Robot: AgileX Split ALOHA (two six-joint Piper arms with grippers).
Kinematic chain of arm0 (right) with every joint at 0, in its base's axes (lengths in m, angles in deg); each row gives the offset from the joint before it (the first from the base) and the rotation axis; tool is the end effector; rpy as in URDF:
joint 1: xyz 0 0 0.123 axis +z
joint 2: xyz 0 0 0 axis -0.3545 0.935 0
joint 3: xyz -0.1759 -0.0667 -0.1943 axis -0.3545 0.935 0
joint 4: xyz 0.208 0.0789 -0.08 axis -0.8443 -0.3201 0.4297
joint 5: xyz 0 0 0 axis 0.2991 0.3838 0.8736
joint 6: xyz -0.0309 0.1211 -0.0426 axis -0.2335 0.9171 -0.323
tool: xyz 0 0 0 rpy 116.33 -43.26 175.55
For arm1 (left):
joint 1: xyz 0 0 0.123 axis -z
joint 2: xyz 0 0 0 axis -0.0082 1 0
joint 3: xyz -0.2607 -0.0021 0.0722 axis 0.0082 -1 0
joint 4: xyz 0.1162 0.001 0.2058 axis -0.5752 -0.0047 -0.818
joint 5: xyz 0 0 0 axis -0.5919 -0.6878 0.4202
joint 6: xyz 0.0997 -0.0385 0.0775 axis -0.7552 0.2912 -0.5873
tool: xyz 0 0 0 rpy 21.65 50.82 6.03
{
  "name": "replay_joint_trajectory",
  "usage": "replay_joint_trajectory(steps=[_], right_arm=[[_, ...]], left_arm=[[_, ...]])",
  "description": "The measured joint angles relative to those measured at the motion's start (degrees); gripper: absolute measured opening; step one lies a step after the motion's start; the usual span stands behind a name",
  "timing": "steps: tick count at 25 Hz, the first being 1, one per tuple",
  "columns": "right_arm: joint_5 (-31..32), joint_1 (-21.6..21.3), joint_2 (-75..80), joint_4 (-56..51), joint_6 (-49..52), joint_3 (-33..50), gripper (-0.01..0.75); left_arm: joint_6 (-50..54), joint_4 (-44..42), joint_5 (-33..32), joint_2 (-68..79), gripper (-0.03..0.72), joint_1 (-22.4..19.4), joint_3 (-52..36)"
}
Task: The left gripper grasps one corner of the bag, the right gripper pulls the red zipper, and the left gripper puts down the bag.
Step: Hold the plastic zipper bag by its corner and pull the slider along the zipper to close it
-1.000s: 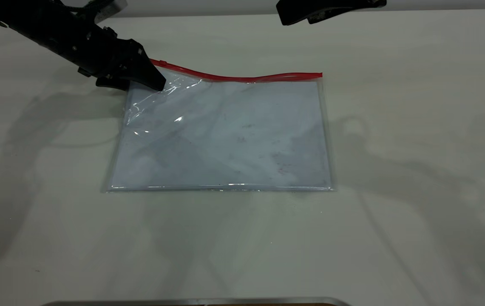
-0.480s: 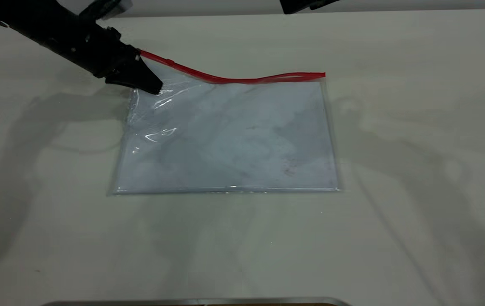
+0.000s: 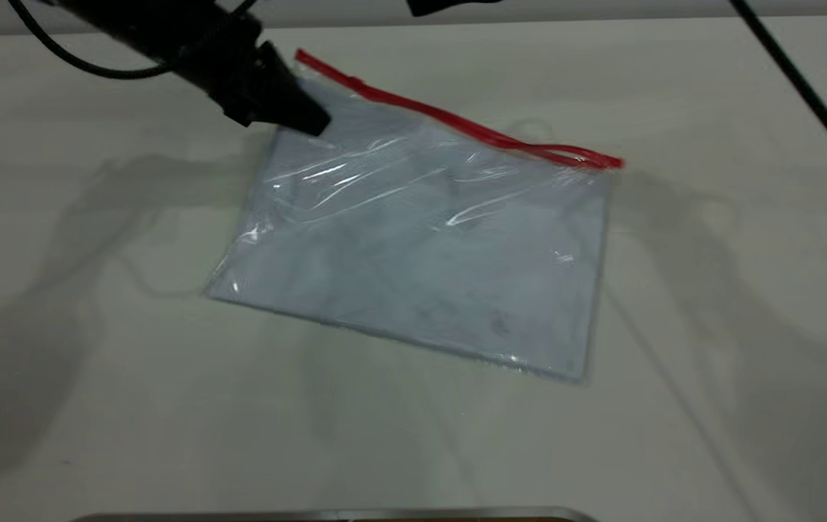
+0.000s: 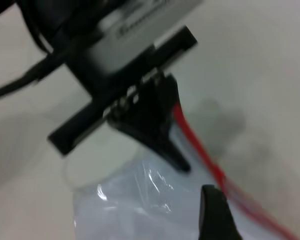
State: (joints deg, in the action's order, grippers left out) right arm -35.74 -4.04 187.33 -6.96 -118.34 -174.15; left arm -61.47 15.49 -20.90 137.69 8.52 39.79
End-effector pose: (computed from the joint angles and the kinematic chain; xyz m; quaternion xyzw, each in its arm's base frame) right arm 0.4359 0.2201 0.0916 -0.3609 0.8004 0.3242 0.3522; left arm 0.4520 -0.1473 0.0064 0.5444 0.7515 -0.2239 0.2980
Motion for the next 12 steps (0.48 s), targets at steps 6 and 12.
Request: replay_joint_trajectory(steps=[6,12], right_arm=[[4.0,0.0,6.3,-0.6,-1.0,-3.8,0.483],[4.9,0.4,9.0,-2.4,-4.7,-3.9,0.483]], left_arm=[[-7.6,2.3,-2.4,-0.1,0.053,0.6,0.0],[-10.2,2.7,-2.5,-0.1,0.053,0.6,0.0]])
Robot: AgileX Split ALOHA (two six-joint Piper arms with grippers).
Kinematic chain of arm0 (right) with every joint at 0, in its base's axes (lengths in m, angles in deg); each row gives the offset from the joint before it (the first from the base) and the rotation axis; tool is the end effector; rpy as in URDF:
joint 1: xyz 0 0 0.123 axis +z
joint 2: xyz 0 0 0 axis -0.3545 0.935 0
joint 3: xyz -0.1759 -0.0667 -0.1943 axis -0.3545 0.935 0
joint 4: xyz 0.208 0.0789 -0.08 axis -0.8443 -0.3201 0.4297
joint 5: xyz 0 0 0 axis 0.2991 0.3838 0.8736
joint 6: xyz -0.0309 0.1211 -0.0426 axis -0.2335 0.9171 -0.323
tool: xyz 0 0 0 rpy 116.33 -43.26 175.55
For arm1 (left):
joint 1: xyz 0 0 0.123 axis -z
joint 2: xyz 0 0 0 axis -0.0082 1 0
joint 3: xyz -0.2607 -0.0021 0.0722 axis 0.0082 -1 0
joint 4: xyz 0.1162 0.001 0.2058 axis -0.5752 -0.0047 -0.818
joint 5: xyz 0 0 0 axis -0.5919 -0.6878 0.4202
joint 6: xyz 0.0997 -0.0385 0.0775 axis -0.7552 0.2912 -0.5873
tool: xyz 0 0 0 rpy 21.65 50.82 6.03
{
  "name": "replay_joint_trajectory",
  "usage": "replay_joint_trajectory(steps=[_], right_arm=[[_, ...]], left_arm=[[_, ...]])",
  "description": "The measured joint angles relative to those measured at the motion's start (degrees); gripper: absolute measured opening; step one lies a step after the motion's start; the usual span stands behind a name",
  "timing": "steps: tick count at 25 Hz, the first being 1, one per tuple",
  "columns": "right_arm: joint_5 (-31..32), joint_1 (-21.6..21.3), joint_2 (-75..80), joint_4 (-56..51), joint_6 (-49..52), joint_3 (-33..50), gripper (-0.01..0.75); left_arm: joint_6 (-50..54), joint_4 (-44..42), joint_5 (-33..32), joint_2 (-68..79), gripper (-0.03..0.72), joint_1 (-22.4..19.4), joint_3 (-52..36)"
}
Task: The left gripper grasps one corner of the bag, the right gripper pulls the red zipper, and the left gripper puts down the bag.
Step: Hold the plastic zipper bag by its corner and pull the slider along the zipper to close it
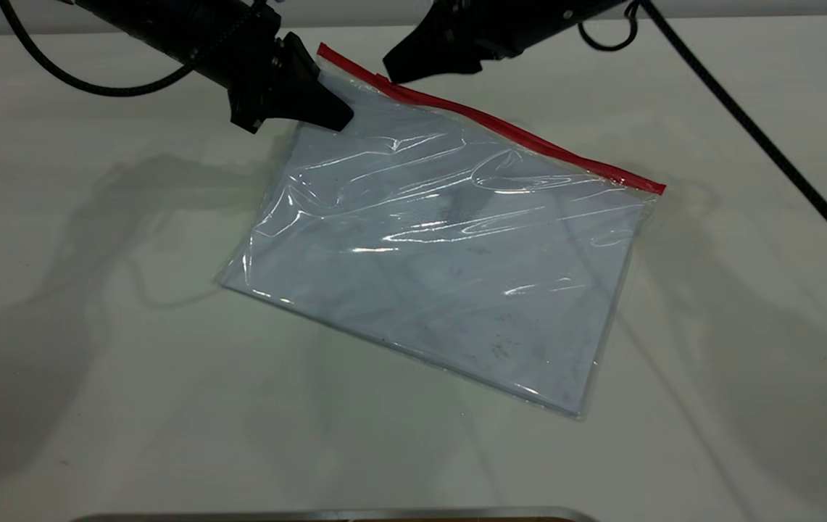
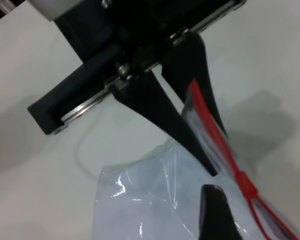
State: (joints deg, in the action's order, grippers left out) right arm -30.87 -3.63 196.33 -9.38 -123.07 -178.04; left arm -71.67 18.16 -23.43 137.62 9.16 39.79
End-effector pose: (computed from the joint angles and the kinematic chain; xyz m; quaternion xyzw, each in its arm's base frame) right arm 0.4330 0.2318 0.0406 -0.3809 0.7879 0.3616 0.3215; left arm 0.4480 -0.1577 0.0115 0.5998 0.6958 -0.2262 0.3239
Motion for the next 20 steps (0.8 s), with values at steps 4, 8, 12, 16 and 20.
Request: replay_joint_trajectory(steps=[4,8,12,16,20], right_arm=[[0.0,0.1,1.0,-3.6,-2.7,0.0,0.483],[-0.3,0.1,1.8,-7.6,-5.4,-0.1,0.483],[-0.4,0.2,2.9,-8.9,-5.9,-0.1,0.483],[-0.9,1.4,4.2,-10.7,-6.9,-0.1,0.483],[-0.9,2.0,4.5,-12.4,-7.7,-0.1,0.475]], left_arm=[[-0.2,0.1,0.0,0.0,0.053,0.0,0.0],[-0.2,0.1,0.0,0.0,0.053,0.0,0.0],[-0.4,0.1,0.0,0.0,0.053,0.0,0.0],[-0.4,0.1,0.0,0.0,0.053,0.0,0.0],[-0.4,0.1,0.0,0.0,0.053,0.0,0.0]])
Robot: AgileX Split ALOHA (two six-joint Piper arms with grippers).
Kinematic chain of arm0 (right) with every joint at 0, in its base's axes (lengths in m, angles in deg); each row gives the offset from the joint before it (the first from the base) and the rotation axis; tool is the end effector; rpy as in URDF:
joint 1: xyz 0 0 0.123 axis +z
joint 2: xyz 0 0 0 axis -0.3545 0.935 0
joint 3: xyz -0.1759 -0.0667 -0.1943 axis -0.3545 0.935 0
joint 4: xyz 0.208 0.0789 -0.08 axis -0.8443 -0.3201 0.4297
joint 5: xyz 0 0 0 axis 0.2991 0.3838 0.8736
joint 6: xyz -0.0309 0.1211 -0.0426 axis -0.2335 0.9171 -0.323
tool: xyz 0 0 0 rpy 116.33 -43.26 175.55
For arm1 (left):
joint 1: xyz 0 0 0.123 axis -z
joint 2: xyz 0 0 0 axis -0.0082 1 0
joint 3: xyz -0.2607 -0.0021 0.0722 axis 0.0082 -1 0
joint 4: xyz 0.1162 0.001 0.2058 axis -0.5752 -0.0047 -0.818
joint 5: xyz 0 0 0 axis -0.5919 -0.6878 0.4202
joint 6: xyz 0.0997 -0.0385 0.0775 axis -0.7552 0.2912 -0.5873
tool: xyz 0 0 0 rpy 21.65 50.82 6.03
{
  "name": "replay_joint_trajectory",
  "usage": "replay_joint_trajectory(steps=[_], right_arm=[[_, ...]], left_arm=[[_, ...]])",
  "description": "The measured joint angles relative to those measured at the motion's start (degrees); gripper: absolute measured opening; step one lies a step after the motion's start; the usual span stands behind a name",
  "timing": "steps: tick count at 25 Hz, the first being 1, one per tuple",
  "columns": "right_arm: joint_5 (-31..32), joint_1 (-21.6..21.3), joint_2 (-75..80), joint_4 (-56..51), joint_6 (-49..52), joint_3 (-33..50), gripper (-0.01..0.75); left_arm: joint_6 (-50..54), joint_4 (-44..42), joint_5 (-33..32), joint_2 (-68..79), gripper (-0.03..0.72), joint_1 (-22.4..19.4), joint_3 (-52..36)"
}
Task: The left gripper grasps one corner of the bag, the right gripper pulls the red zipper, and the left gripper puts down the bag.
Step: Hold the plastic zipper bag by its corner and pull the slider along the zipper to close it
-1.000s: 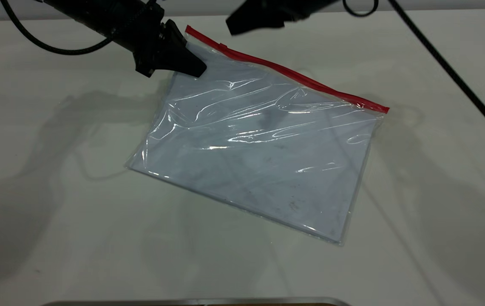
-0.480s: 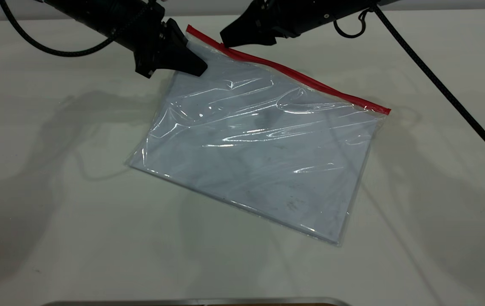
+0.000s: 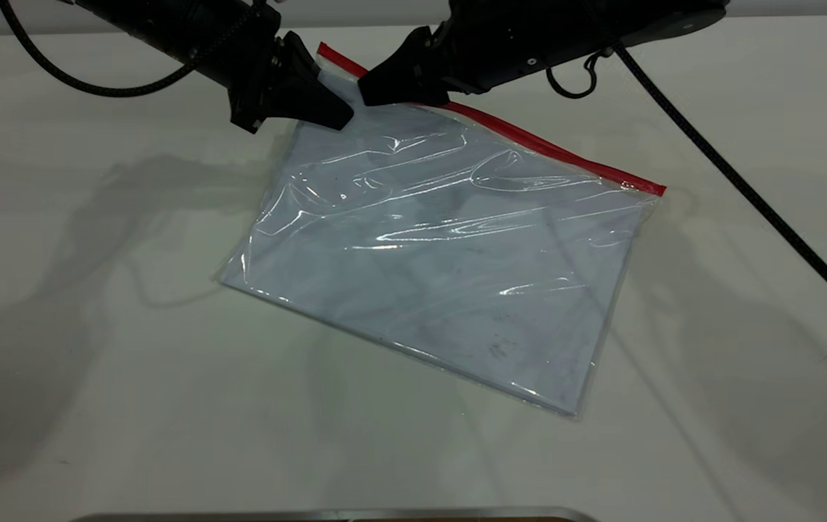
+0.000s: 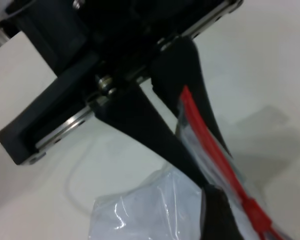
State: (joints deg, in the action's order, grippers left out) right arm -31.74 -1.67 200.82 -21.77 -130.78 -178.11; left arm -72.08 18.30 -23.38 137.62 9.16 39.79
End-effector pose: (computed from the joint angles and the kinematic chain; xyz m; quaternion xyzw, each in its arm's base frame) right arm 0.4333 0.2475 0.0158 -0.3422 0.7866 0.3811 0.3448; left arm 0.4483 -0.1577 0.0116 0.6014 0.6942 -0.2250 0.3254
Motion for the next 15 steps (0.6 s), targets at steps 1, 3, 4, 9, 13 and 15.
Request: replay_joint_trajectory(steps=[1,3,4,9,13,15], right_arm=[[-0.1,-0.1,0.0,-0.6,-0.1,0.0,0.467],[-0.2,-0.2,0.0,-1.3,-0.4,0.0,0.449],[-0.2,-0.2,0.0,-1.5,-0.6,0.0,0.438],[-0.2,-0.2,0.0,-1.5,-1.2,0.0,0.350],[-0.2,-0.2,0.0,-1.5,-3.0,0.0,0.211],[-0.2,-0.2,0.0,-1.5,-4.3,-0.2,0.105]], left_arm=[[0.0,0.0,0.1,0.0,0.053,0.0,0.0],[0.0,0.0,0.2,0.0,0.053,0.0,0.0],[0.0,0.0,0.2,0.0,0.053,0.0,0.0],[0.1,0.5,0.4,0.0,0.053,0.0,0.0],[0.1,2.1,0.6,0.0,0.053,0.0,0.0],[0.1,2.8,0.6,0.0,0.053,0.0,0.0]])
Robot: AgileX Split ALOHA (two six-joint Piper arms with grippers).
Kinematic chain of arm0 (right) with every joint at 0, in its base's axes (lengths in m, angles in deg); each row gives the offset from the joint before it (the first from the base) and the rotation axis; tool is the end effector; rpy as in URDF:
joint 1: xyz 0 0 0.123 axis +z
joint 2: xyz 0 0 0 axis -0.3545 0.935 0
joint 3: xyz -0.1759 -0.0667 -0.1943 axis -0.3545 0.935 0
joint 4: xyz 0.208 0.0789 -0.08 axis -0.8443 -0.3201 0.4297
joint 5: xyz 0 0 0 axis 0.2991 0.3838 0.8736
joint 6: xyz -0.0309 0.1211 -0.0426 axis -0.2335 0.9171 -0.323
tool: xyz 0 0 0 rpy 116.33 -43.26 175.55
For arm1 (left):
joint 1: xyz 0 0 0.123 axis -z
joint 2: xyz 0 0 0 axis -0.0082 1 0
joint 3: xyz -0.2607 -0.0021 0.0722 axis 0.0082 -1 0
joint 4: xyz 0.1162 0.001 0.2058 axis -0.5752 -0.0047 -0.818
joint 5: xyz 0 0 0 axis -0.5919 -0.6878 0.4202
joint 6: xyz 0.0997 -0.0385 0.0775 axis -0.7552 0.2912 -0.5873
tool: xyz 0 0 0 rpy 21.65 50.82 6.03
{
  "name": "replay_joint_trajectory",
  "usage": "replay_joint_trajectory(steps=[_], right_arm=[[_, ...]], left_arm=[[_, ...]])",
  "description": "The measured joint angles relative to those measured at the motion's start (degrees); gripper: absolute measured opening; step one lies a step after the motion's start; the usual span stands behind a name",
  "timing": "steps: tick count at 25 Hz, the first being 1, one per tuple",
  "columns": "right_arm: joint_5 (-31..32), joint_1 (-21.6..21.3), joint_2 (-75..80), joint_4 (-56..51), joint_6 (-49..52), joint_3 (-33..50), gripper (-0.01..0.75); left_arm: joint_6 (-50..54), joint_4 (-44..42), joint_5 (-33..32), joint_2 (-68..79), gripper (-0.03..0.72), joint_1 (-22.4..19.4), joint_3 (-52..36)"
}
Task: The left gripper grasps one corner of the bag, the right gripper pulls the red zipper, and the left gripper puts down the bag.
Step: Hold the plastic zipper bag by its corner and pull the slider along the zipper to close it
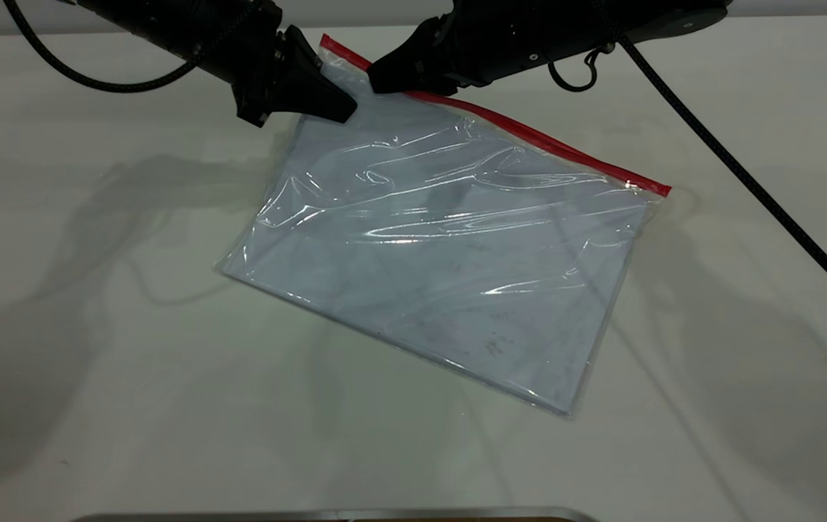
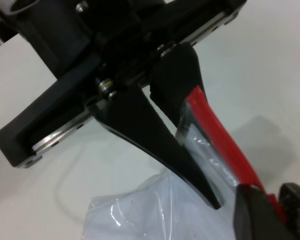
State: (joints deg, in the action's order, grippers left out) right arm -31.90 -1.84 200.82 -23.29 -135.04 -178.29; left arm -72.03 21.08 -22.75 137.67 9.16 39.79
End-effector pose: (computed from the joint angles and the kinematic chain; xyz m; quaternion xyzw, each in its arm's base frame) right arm 0.4367 0.2465 0.0180 -0.3584 0.7754 0.3701 0.3651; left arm 0.4520 -0.1593 0.0139 0.5820 0.7033 -0.2288 0.3381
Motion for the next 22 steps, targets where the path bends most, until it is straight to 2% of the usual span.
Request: replay_joint_trajectory(steps=[1,3,14,22], right_arm=[[0.1,0.0,0.0,-0.1,-0.4,0.0,0.058],[0.2,-0.1,0.0,-0.1,-1.0,-0.1,0.036],[0.7,-1.5,-0.1,1.7,-1.7,-0.2,0.035],[3.1,-4.4,-0.1,2.2,-1.7,-0.5,0.035]], left_arm=[[0.0,0.2,0.1,0.0,0.053,0.0,0.0],[0.0,0.5,0.1,0.1,0.053,-0.1,0.0],[-0.1,2.2,-0.9,0.1,0.053,-0.2,0.0],[-0.9,10.8,-6.3,-0.9,0.052,-2.8,0.0]])
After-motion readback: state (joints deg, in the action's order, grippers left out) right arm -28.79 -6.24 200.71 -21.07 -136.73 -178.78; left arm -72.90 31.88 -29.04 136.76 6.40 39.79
